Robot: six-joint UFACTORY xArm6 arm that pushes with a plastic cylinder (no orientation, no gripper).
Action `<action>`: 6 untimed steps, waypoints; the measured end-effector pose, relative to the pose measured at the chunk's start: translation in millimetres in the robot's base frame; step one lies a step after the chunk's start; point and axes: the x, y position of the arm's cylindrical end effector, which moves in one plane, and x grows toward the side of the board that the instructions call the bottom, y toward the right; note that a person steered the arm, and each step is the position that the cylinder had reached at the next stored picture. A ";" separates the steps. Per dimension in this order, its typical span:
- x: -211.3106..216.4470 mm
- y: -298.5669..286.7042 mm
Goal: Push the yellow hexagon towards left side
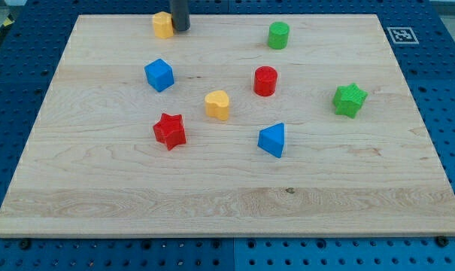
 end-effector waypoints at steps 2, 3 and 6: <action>0.0 -41.4; 0.0 -41.4; 0.0 -52.0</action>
